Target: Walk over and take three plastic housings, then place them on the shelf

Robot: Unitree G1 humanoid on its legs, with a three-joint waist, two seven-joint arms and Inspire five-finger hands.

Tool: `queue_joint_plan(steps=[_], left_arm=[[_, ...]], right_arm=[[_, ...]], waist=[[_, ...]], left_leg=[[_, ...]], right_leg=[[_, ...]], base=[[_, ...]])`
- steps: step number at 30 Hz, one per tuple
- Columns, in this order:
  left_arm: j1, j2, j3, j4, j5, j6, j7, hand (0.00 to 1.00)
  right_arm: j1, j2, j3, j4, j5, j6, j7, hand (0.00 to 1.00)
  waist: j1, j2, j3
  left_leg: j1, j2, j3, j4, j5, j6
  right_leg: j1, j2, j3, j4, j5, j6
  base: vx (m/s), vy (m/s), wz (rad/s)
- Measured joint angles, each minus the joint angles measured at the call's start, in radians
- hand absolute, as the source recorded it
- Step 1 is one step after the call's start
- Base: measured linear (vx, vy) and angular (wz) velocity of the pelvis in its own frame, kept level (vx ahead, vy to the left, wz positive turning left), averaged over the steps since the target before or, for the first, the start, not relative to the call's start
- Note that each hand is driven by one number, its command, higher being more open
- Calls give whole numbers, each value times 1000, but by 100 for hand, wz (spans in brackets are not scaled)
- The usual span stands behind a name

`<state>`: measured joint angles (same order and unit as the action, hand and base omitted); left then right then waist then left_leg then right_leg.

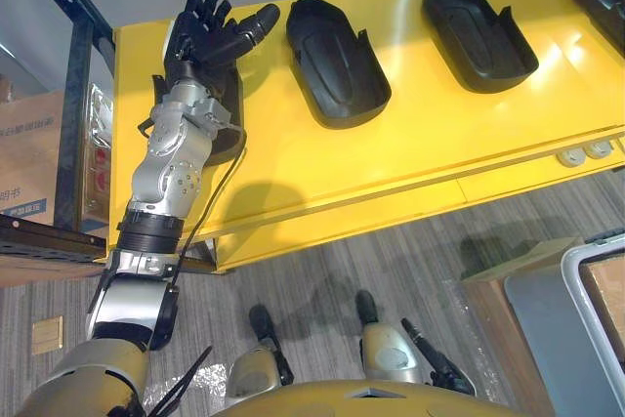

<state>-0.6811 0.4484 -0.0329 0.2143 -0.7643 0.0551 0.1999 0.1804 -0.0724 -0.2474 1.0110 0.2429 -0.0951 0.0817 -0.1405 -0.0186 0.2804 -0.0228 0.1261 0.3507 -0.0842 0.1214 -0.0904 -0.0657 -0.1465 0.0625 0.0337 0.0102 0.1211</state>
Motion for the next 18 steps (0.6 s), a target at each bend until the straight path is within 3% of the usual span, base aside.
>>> queue_joint_plan(steps=[9,18], left_arm=[[-46,1,-4,102,146,19,-24,100],[-116,43,-81,89,148,17,-101,100]], right_arm=[[1,-7,52,-39,29,-10,0,100],[3,-16,51,-37,39,-10,18,100]], waist=[[5,1,1],[10,17,11]], left_leg=[[0,1,0,0,-1,-1],[21,1,2,0,-2,-2]], right_leg=[[0,0,0,2,0,0],[17,0,0,2,-2,-2]], base=[[0,0,0],[0,0,0]])
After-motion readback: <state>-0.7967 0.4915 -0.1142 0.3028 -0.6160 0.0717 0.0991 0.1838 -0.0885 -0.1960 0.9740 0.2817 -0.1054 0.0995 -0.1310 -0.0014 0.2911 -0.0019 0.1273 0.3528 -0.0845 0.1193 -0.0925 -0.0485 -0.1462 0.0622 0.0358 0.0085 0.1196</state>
